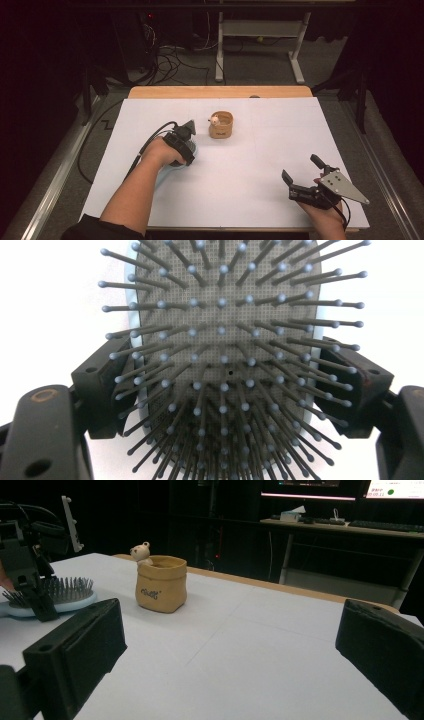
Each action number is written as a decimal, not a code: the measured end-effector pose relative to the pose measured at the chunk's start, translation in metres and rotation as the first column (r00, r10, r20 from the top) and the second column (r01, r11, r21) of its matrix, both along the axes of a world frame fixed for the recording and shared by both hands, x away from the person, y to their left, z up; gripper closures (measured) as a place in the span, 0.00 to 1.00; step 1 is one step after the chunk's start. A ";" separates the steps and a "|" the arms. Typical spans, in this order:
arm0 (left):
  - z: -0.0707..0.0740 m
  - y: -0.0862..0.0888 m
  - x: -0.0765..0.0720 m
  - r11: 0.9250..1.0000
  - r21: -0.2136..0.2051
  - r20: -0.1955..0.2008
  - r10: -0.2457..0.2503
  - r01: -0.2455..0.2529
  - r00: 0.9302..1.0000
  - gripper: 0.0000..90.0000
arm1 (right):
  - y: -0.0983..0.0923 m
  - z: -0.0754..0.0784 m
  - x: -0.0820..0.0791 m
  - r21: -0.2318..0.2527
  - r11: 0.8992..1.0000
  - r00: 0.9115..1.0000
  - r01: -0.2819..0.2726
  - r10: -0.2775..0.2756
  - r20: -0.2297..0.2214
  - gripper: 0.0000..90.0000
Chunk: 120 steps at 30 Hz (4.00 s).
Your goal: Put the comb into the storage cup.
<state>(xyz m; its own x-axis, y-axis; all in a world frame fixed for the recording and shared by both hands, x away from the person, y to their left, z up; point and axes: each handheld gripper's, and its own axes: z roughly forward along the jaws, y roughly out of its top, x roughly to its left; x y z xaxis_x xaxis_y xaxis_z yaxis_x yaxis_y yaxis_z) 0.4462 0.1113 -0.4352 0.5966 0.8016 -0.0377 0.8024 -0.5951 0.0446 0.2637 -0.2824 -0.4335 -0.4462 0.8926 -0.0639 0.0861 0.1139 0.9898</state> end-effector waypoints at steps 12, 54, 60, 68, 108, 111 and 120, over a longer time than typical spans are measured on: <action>0.019 0.007 -0.006 1.000 -0.025 0.064 -0.007 0.009 0.998 0.23 | 0.000 0.000 0.000 0.002 1.000 1.000 0.001 -0.001 0.002 0.00; 0.058 0.031 -0.032 0.969 -0.245 0.264 0.036 0.031 0.964 0.23 | -0.001 -0.001 0.000 0.006 1.000 1.000 0.012 -0.012 0.001 0.00; 0.061 0.038 -0.038 0.948 -0.315 0.308 0.062 0.040 0.949 0.23 | 0.000 -0.001 0.000 0.007 1.000 1.000 0.014 -0.014 -0.002 0.00; 0.065 0.046 -0.048 0.917 -0.394 0.408 0.112 0.064 0.906 0.23 | -0.001 -0.001 0.001 0.005 1.000 1.000 0.017 -0.017 0.000 0.00; 0.065 0.070 -0.082 0.807 -0.554 0.651 0.267 0.205 0.711 0.23 | 0.000 -0.001 0.000 0.001 1.000 1.000 0.014 -0.014 0.003 0.00; 0.066 0.071 -0.085 0.801 -0.557 0.666 0.273 0.219 0.694 0.23 | 0.000 -0.002 0.000 -0.001 1.000 1.000 0.012 -0.012 0.003 0.00; 0.066 0.069 -0.092 0.791 -0.556 0.700 0.280 0.255 0.657 0.23 | 0.001 -0.002 0.000 -0.004 1.000 1.000 0.009 -0.009 0.001 0.00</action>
